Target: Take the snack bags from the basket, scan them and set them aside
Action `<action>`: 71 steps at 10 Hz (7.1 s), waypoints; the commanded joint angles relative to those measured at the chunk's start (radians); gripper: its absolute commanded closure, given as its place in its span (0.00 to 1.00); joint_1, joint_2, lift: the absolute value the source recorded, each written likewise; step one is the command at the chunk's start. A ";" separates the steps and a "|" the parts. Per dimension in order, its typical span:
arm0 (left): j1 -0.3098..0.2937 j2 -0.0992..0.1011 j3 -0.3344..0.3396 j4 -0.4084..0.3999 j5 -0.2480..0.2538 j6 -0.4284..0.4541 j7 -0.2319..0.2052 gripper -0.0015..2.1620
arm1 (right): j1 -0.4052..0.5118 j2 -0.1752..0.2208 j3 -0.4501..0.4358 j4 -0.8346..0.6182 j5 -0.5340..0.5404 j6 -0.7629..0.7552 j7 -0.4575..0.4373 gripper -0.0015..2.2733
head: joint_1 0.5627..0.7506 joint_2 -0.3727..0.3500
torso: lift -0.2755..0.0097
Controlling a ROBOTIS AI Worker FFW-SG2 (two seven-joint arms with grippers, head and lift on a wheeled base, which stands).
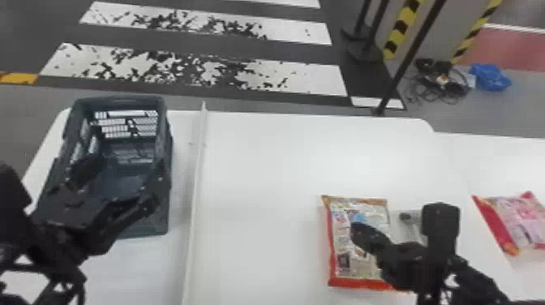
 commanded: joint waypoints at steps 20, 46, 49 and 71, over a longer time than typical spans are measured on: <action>0.200 0.073 -0.041 0.070 -0.067 -0.467 0.005 0.02 | -0.117 -0.070 -0.236 0.357 0.009 -0.088 0.076 0.72 | 0.70 0.03 | 0.70; 0.225 0.070 -0.095 0.053 -0.090 -0.513 0.018 0.02 | 0.203 0.065 -0.339 0.059 -0.252 -0.036 0.185 0.99 | 0.70 0.03 | 0.70; 0.226 0.068 -0.103 0.048 -0.100 -0.513 0.018 0.02 | 0.160 0.052 -0.400 0.042 -0.275 -0.030 0.185 0.99 | 0.70 0.03 | 0.70; 0.192 0.085 -0.129 0.021 -0.117 -0.362 0.019 0.02 | -0.021 -0.117 -0.411 0.346 -0.144 -0.208 0.274 0.01 | 0.70 0.03 | 0.70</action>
